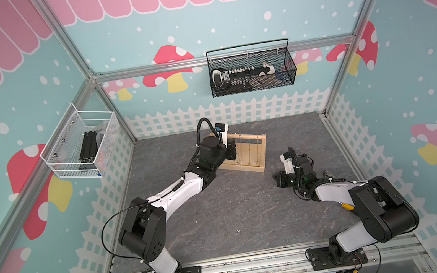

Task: Take the necklace off the jewelry display stand
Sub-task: Take off the necklace from the stand.

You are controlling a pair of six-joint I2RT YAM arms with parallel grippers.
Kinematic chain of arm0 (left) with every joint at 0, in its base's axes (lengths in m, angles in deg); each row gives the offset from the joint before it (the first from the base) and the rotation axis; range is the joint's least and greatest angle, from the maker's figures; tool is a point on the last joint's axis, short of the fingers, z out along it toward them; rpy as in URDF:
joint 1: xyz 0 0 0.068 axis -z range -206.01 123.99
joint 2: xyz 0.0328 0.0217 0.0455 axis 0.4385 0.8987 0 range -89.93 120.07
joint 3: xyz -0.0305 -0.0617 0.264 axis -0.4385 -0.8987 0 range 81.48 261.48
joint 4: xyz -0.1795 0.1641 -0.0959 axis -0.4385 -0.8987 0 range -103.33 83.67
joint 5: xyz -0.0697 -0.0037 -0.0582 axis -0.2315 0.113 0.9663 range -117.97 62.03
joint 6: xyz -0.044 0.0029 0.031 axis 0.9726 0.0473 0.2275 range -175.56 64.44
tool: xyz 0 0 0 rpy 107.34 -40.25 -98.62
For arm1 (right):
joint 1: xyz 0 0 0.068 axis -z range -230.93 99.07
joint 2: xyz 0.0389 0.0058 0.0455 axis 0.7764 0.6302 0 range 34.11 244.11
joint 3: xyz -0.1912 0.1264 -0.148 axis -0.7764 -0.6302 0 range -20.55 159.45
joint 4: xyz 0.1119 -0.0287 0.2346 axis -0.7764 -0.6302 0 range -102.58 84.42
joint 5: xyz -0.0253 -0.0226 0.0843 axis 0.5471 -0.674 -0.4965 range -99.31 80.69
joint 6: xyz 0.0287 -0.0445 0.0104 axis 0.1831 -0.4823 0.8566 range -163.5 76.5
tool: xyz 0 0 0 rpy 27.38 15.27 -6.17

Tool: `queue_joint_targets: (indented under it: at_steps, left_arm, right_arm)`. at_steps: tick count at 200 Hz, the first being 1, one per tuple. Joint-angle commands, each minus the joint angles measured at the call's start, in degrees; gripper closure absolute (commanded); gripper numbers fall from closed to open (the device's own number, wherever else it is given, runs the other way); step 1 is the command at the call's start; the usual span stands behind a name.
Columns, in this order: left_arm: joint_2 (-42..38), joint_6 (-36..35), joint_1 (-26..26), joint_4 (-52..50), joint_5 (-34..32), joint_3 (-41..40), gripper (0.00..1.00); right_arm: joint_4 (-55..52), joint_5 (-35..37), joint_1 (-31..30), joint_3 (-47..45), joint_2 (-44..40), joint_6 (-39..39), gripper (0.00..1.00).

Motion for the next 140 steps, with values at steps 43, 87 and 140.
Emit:
queue_joint_targets:
  at_steps: [43,87,140]
  left_arm:
    - [-8.96,-3.92,-0.49,-7.46,-24.40,0.57,1.00]
    - [-11.98,-4.92,-0.71,-10.37,-30.70,-0.30,1.00]
    - [-24.60,-1.58,0.12,-18.16,-28.98,-6.82,1.00]
  right_arm:
    - [0.73,-0.71,0.39,0.53,-0.86,0.86,0.91]
    - [0.65,-0.71,0.39,0.17,-1.31,0.85,0.91]
    - [0.65,-1.09,0.39,0.18,-1.34,0.83,0.91]
